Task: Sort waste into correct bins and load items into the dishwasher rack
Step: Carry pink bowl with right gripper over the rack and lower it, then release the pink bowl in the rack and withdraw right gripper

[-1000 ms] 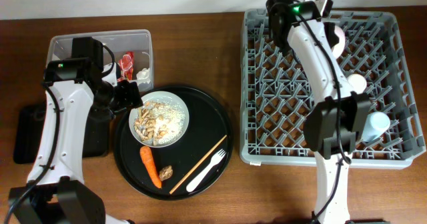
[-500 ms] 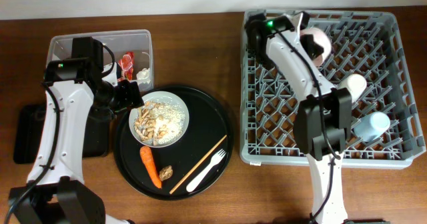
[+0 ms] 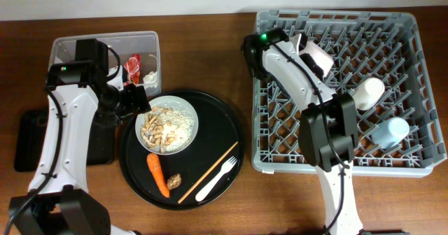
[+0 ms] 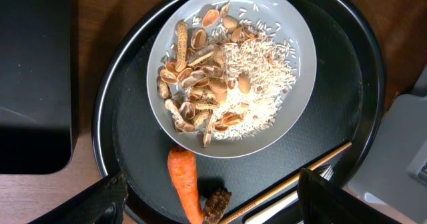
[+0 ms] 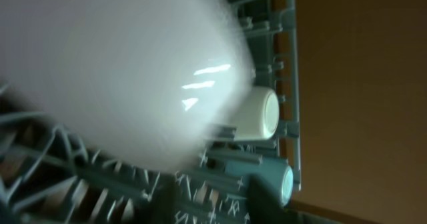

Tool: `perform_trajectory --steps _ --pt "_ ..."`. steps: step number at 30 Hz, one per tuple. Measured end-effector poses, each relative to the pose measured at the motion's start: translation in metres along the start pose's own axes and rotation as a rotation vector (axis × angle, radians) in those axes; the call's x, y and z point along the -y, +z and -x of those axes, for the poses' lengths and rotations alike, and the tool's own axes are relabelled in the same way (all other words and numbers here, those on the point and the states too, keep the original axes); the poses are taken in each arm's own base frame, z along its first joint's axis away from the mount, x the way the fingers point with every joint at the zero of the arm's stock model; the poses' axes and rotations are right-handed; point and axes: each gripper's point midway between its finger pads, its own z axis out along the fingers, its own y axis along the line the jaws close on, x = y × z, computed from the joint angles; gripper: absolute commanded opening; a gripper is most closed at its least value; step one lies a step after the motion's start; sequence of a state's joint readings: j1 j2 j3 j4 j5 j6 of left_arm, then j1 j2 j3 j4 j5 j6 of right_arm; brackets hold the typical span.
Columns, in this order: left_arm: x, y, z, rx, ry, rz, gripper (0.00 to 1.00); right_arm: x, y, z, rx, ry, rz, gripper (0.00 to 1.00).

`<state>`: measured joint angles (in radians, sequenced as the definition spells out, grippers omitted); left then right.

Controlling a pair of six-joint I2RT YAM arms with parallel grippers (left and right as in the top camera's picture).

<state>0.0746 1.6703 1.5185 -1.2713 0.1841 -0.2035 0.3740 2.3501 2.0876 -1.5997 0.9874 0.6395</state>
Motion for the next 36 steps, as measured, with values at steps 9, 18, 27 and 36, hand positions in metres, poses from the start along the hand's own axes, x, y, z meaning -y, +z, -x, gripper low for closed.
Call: perform_trajectory --steps 9,18,27,36 --pt "0.0 0.0 0.0 -0.001 0.0 -0.002 0.81 0.041 -0.043 0.011 -0.004 0.189 0.19 0.93" --pt "0.0 0.0 -0.002 -0.006 -0.001 -0.001 0.81 0.091 -0.077 0.026 -0.004 0.225 0.873 0.86" --pt "0.009 0.002 -0.005 -0.015 0.028 -0.004 0.81 0.035 -0.147 -0.024 -0.041 -0.223 1.459 0.3" --pt "0.018 0.003 -0.006 -0.015 0.054 -0.008 0.81 -0.052 -0.184 -0.104 -0.229 -0.538 1.517 0.27"
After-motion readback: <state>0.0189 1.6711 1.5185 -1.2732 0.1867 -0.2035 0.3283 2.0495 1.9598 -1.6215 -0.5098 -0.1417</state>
